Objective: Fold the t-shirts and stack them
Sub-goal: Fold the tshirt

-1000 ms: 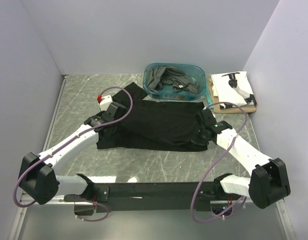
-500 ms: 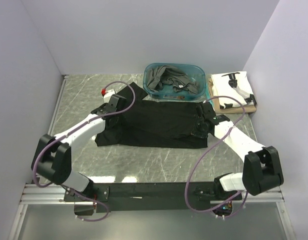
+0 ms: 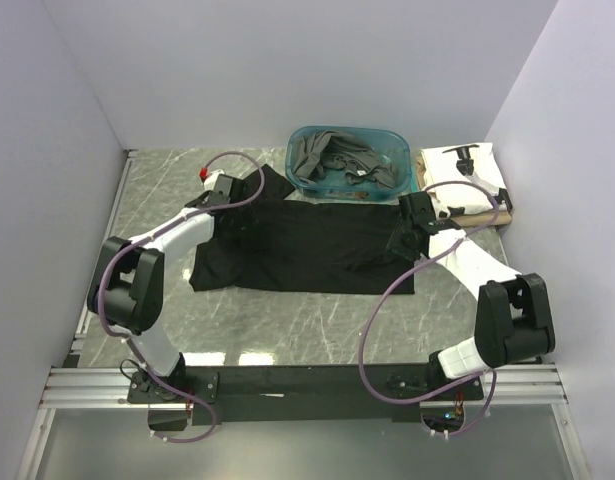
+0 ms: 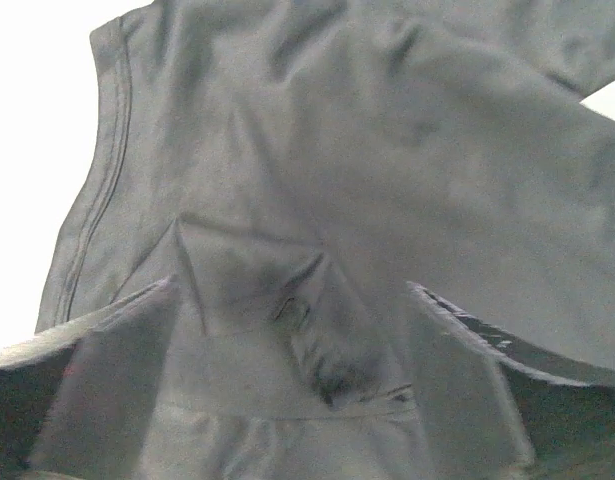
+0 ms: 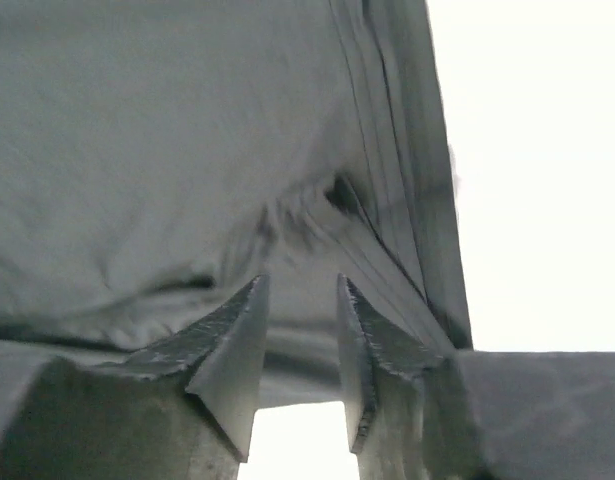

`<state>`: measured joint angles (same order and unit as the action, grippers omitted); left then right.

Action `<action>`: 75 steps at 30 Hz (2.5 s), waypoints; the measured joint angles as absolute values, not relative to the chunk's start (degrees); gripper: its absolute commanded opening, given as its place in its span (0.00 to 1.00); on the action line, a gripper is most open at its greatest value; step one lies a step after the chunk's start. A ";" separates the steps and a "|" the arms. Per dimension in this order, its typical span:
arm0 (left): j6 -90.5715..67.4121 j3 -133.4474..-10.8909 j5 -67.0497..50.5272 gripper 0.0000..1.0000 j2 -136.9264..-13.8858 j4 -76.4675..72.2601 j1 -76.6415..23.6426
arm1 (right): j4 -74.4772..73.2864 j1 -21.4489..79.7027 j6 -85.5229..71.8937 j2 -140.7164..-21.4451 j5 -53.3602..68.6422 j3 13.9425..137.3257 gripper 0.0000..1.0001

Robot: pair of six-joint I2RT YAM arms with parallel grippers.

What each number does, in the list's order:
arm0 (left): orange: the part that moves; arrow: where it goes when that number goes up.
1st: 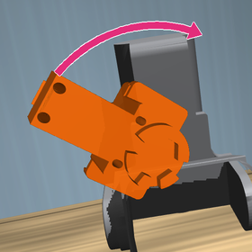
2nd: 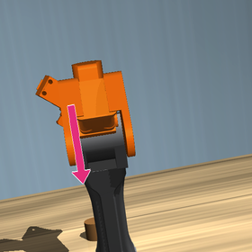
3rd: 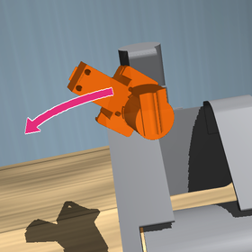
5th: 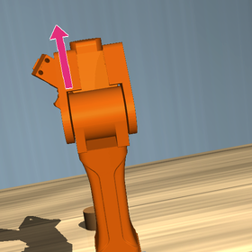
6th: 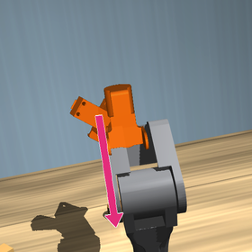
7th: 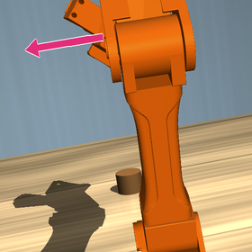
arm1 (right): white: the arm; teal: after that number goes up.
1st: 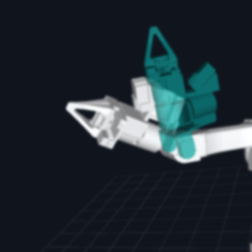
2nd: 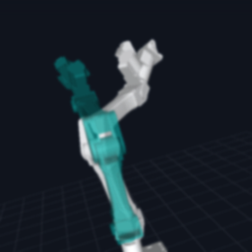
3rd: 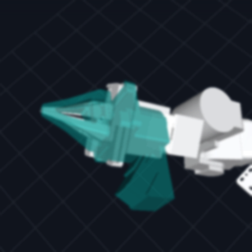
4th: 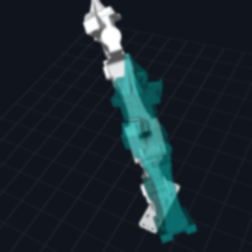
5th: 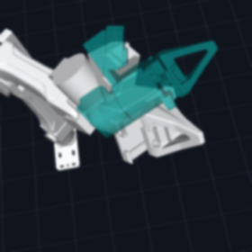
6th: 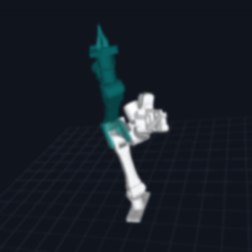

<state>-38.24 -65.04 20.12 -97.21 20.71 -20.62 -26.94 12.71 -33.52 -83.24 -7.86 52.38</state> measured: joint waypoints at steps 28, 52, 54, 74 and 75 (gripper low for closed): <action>-40.34 -56.05 1.30 1.00 -94.78 12.51 -20.49 | -17.17 15.75 -29.32 -76.12 3.86 44.53 0.82; -36.71 -83.35 9.30 0.99 -113.89 14.72 -20.45 | -17.61 14.46 -28.62 -75.77 0.12 44.47 0.82; -36.67 -80.07 10.15 0.99 -110.59 14.33 -20.43 | -17.50 14.48 -28.45 -75.26 0.19 44.47 0.82; -45.76 -46.11 9.89 0.99 -89.86 8.16 -20.43 | -12.80 17.54 -31.70 -82.63 1.85 42.35 0.82; -46.50 -45.39 10.13 0.99 -89.23 7.66 -20.43 | -12.80 17.54 -32.14 -82.28 1.74 41.30 0.82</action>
